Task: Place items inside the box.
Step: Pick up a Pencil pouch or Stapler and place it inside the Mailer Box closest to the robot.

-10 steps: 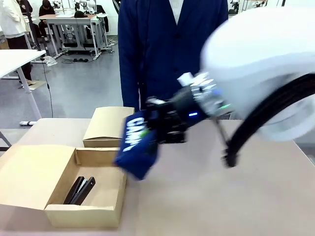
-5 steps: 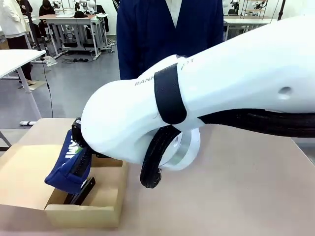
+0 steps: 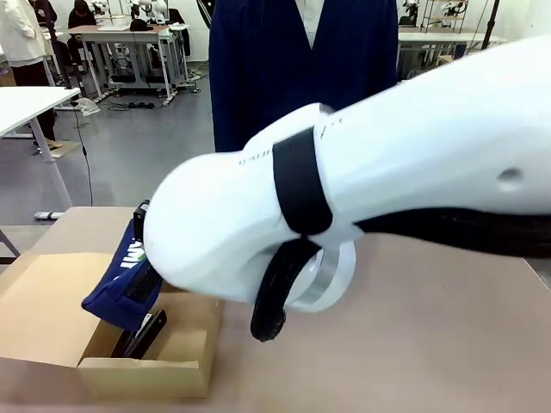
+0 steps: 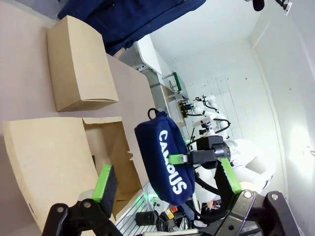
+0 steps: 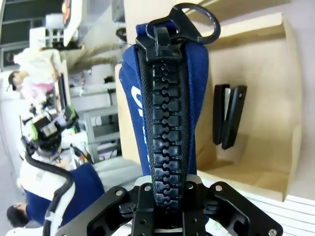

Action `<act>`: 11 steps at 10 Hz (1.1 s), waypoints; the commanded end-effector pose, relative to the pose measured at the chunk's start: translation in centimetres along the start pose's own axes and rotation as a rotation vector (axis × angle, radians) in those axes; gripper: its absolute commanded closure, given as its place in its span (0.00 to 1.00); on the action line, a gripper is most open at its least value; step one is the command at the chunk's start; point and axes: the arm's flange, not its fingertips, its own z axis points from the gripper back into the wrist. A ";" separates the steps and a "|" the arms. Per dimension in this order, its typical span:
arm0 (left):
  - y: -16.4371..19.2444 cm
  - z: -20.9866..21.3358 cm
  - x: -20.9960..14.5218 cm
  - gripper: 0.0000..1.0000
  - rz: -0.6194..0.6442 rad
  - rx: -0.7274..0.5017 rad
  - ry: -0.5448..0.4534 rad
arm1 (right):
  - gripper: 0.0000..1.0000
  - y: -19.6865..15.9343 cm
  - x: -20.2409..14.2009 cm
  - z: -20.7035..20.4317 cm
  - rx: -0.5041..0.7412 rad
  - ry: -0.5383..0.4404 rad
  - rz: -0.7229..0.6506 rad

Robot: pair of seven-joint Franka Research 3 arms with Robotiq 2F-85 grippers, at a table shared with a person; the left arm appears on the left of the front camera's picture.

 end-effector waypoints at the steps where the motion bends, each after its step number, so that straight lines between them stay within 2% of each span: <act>1: -0.1 -0.1 0.1 0.00 -0.020 -0.021 -0.014 | 0.92 2.0 -0.4 -3.1 -0.045 -0.087 -0.050; 6: -0.1 -0.1 0.1 0.00 -0.020 -0.021 -0.014 | 0.92 1.7 0.6 -7.2 -0.177 -0.043 -0.046; 11: -0.1 -0.1 0.1 0.00 -0.020 -0.021 -0.014 | 0.92 3.1 0.1 -11.2 -0.237 0.016 0.036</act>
